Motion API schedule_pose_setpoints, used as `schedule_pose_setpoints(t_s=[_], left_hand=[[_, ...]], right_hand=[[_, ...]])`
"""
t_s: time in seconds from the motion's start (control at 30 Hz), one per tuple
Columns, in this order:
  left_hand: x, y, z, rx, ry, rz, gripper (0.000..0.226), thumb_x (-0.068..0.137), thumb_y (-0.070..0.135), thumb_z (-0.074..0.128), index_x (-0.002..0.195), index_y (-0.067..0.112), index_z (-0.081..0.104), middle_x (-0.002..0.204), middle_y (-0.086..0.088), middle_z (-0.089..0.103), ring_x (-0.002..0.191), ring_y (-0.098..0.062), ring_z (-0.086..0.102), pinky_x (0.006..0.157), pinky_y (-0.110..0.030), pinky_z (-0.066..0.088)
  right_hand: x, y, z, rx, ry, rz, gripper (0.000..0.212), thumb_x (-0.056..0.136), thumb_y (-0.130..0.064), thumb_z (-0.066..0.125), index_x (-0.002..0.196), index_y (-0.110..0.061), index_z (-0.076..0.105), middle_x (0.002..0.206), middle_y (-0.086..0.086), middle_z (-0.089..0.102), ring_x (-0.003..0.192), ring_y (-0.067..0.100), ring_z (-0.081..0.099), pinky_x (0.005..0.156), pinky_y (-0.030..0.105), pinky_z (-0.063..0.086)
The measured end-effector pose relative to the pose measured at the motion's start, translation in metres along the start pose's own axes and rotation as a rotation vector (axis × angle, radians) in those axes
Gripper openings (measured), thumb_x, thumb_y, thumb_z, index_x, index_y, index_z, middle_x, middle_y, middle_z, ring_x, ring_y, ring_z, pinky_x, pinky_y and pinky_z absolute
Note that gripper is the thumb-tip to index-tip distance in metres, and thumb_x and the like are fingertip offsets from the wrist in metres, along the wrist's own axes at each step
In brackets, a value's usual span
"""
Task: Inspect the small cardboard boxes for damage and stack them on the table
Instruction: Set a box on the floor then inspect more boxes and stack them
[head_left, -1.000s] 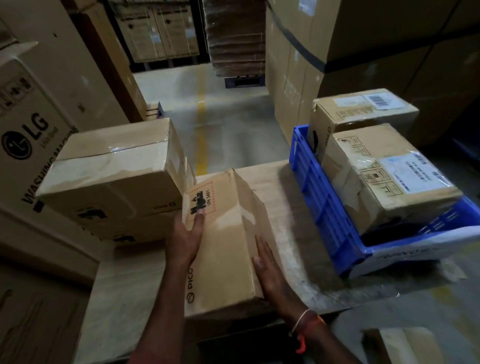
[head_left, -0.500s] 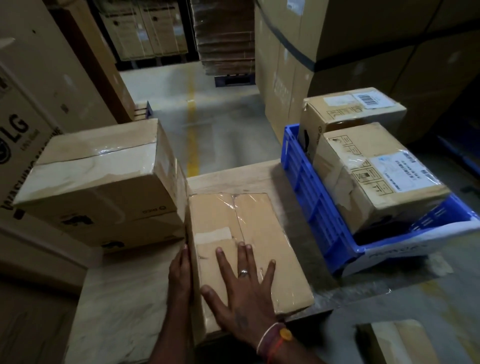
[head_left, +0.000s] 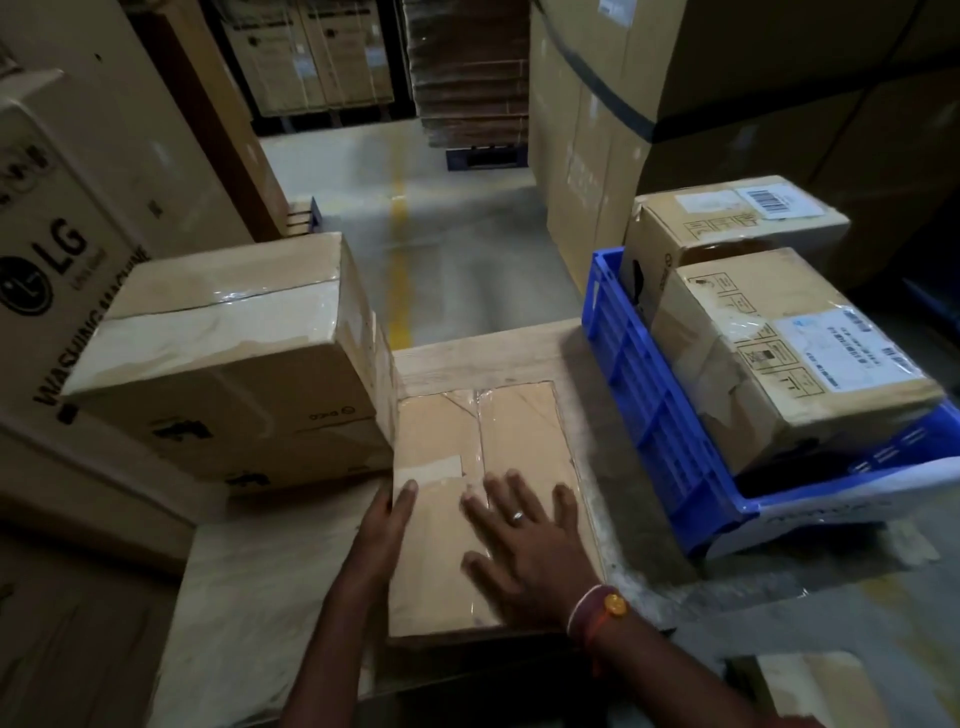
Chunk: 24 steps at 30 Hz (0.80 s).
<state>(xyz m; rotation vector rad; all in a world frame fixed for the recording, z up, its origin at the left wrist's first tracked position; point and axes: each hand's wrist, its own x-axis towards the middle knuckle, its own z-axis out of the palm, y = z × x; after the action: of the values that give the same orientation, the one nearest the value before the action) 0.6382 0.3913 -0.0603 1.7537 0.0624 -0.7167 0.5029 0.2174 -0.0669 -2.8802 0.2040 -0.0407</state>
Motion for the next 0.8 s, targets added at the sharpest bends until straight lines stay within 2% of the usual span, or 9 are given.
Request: schedule_pose_setpoints(t_s=[0.07, 0.1, 0.2, 0.3, 0.4, 0.53, 0.6, 0.7, 0.8], left_hand=[[-0.017, -0.001, 0.015, 0.215, 0.134, 0.203, 0.061, 0.091, 0.062, 0.062, 0.146, 0.045, 0.043, 0.144, 0.006, 0.058, 0.124, -0.016, 0.061, 0.103, -0.047, 0.052], [-0.022, -0.005, 0.021, 0.338, 0.202, 0.276, 0.067, 0.093, 0.056, 0.062, 0.152, 0.044, 0.033, 0.155, 0.006, 0.046, 0.134, -0.017, 0.053, 0.108, -0.046, 0.048], [-0.039, -0.011, 0.050, 0.736, 0.382, 0.353, 0.075, 0.096, 0.049, 0.056, 0.160, 0.036, 0.020, 0.170, 0.001, 0.009, 0.148, -0.027, 0.031, 0.107, -0.047, 0.043], [-0.039, -0.010, 0.062, 0.851, 0.430, 0.295, 0.073, 0.097, 0.051, 0.048, 0.161, 0.032, 0.017, 0.170, -0.005, 0.004, 0.148, -0.030, 0.028, 0.100, -0.050, 0.045], [-0.035, -0.013, 0.062, 0.883, 0.450, 0.299, 0.073, 0.098, 0.052, 0.046, 0.161, 0.031, 0.017, 0.170, -0.007, 0.005, 0.148, -0.031, 0.026, 0.098, -0.050, 0.046], [-0.040, -0.016, 0.069, 0.887, 0.406, 0.248, 0.076, 0.097, 0.057, 0.041, 0.162, 0.031, 0.011, 0.169, -0.007, 0.001, 0.151, -0.032, 0.020, 0.107, -0.053, 0.040], [-0.037, -0.013, 0.070, 0.967, 0.405, 0.254, 0.079, 0.095, 0.060, 0.034, 0.162, 0.027, 0.008, 0.169, -0.012, -0.001, 0.155, -0.034, 0.007, 0.116, -0.060, 0.027], [-0.015, 0.006, 0.068, 1.126, 0.398, 0.410, 0.079, 0.096, 0.058, 0.028, 0.162, 0.022, 0.005, 0.170, -0.011, -0.005, 0.156, -0.030, -0.009, 0.121, -0.061, 0.003], [0.009, 0.020, 0.069, 1.209, 0.246, 0.623, 0.072, 0.099, 0.053, 0.022, 0.163, 0.024, 0.006, 0.170, -0.005, -0.004, 0.156, -0.023, -0.012, 0.125, -0.056, -0.002]], right_hand=[[0.010, 0.015, -0.010, -0.011, 0.014, 0.150, 0.071, 0.098, -0.071, 0.024, 0.162, -0.043, 0.013, 0.171, -0.003, 0.000, 0.159, 0.027, -0.001, 0.111, 0.074, -0.004], [0.013, 0.021, -0.013, -0.022, -0.002, 0.207, 0.071, 0.098, -0.072, 0.020, 0.162, -0.044, 0.005, 0.170, -0.004, -0.011, 0.158, 0.026, -0.013, 0.111, 0.075, -0.008], [0.010, 0.028, -0.016, -0.024, -0.021, 0.235, 0.072, 0.098, -0.074, 0.013, 0.161, -0.044, -0.006, 0.168, -0.005, -0.023, 0.154, 0.023, -0.027, 0.115, 0.077, -0.001], [0.007, 0.026, -0.017, -0.014, -0.013, 0.224, 0.072, 0.099, -0.072, 0.014, 0.162, -0.041, -0.002, 0.170, -0.002, -0.019, 0.155, 0.024, -0.025, 0.117, 0.075, 0.005], [0.009, 0.025, -0.019, -0.038, -0.033, 0.227, 0.073, 0.099, -0.071, 0.014, 0.163, -0.039, 0.002, 0.171, 0.000, -0.015, 0.155, 0.026, -0.024, 0.115, 0.077, -0.001], [0.036, 0.022, -0.030, -0.058, -0.075, 0.249, 0.071, 0.100, -0.068, 0.020, 0.159, -0.030, 0.024, 0.172, 0.008, 0.007, 0.159, 0.029, -0.007, 0.110, 0.081, -0.010], [0.051, 0.019, -0.031, -0.054, -0.075, 0.241, 0.071, 0.101, -0.066, 0.020, 0.162, -0.029, 0.017, 0.173, 0.008, 0.003, 0.159, 0.027, -0.009, 0.110, 0.081, -0.010], [0.055, 0.017, -0.019, -0.098, -0.020, 0.210, 0.072, 0.101, -0.062, 0.015, 0.164, -0.029, 0.012, 0.173, 0.005, 0.002, 0.159, 0.024, -0.006, 0.111, 0.079, -0.008], [0.053, 0.018, -0.014, -0.098, -0.023, 0.210, 0.069, 0.101, -0.056, 0.015, 0.164, -0.028, 0.015, 0.173, 0.005, 0.005, 0.159, 0.024, -0.002, 0.113, 0.077, -0.007]])
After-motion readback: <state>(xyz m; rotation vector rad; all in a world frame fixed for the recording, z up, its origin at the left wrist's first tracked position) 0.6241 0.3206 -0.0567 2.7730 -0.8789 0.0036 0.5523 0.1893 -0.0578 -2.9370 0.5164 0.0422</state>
